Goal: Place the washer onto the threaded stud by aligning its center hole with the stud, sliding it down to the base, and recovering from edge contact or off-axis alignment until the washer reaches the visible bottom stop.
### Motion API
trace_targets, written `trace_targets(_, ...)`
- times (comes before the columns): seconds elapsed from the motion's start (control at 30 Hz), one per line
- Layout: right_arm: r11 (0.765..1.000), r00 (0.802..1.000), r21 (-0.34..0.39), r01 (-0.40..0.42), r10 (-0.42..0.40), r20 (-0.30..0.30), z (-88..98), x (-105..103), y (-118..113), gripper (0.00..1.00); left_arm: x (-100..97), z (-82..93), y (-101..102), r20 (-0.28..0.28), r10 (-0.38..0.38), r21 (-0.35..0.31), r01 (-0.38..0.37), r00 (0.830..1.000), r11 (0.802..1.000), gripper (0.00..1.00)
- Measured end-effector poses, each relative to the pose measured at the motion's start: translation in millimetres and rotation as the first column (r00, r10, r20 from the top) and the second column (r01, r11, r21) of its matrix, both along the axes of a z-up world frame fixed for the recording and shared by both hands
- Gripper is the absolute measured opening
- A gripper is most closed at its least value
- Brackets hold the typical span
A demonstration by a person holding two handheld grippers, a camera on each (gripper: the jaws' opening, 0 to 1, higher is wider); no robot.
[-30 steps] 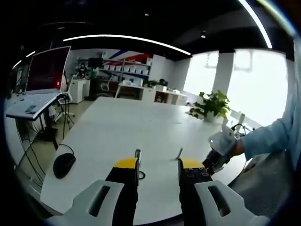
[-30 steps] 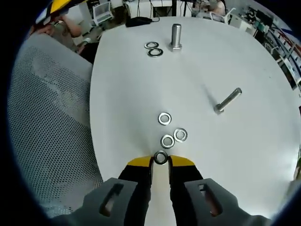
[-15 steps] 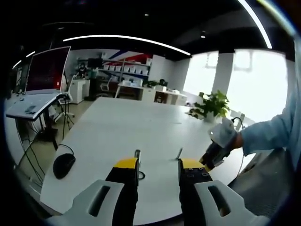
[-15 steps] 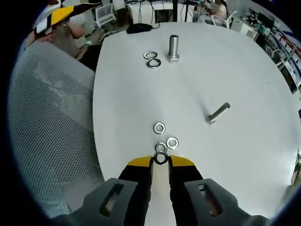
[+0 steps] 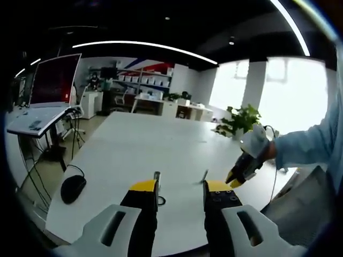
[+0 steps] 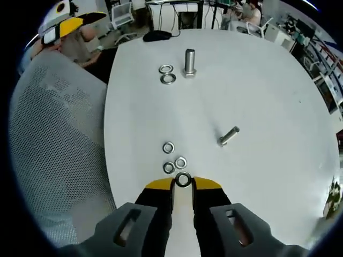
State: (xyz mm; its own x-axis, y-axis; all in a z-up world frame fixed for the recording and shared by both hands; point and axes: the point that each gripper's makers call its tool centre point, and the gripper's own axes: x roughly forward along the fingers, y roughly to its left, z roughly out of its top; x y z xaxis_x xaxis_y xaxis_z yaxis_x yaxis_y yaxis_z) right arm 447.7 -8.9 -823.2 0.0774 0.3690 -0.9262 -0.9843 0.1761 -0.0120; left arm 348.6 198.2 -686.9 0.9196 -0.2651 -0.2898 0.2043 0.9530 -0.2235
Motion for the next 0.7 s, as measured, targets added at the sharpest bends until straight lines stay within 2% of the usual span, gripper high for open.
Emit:
trace_targets(0.37, 0.999, 0.998, -0.004, -0.039, 0.039, 0.051, 23.8, 25.1, 12.6, 0.14, 0.3, 0.7, -0.3, 0.003, 0.0, -0.003, 0.0, 1.0, 1.0, 0.31)
trace_targets(0.7, 0.994, 0.991, -0.042, -0.101, 0.104, 0.083, 34.5, 45.8, 20.9, 0.14, 0.3, 0.9, -0.5, 0.004, -0.003, -0.004, 0.003, 1.0, 1.0, 0.31)
